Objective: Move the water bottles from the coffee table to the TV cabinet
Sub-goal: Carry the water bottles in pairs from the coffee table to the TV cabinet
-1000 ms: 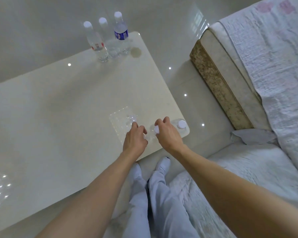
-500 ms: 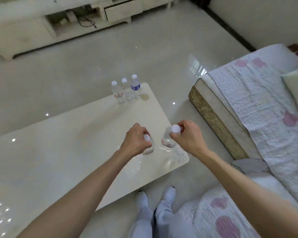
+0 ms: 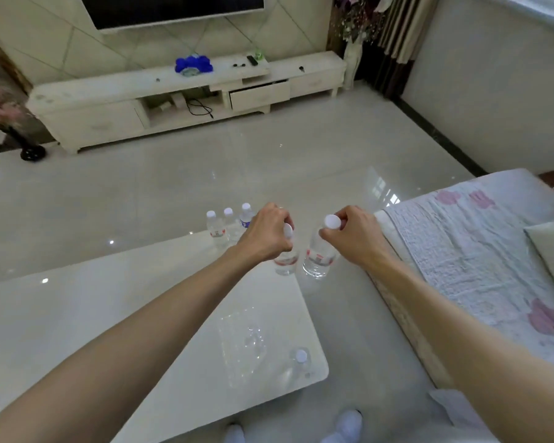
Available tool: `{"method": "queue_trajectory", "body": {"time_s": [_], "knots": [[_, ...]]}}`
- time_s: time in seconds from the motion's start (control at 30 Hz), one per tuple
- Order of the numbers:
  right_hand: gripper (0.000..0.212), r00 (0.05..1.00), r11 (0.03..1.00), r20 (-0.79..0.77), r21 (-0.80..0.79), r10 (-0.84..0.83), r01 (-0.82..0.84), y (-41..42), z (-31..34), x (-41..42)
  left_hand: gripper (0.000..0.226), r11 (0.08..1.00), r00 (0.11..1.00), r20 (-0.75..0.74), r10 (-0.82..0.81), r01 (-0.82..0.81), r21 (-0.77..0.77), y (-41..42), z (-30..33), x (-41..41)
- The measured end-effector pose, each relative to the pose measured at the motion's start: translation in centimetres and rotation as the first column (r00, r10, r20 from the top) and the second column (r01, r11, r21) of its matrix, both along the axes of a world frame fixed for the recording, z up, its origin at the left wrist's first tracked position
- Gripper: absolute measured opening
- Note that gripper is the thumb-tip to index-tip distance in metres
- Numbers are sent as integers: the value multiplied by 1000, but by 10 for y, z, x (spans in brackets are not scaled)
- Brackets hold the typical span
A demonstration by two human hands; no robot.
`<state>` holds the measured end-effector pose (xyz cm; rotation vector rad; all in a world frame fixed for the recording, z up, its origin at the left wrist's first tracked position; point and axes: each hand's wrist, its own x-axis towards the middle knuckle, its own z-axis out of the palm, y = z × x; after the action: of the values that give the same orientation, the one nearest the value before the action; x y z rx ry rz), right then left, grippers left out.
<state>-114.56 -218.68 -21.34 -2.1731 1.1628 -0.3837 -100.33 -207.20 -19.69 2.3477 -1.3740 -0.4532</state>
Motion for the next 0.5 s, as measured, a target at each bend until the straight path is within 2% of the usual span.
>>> {"method": "queue_trajectory", "body": {"time_s": [0.2,0.5], "knots": [[32,986,987,-65,-31,154,-157,-78,26,22,24,989,989,-4,145,-145,-41,-70,16,2],[40,951,948,-119,-107,286,-299,-189,34,85,28,961,961,-30,275,-275,2,-156,19,57]]}}
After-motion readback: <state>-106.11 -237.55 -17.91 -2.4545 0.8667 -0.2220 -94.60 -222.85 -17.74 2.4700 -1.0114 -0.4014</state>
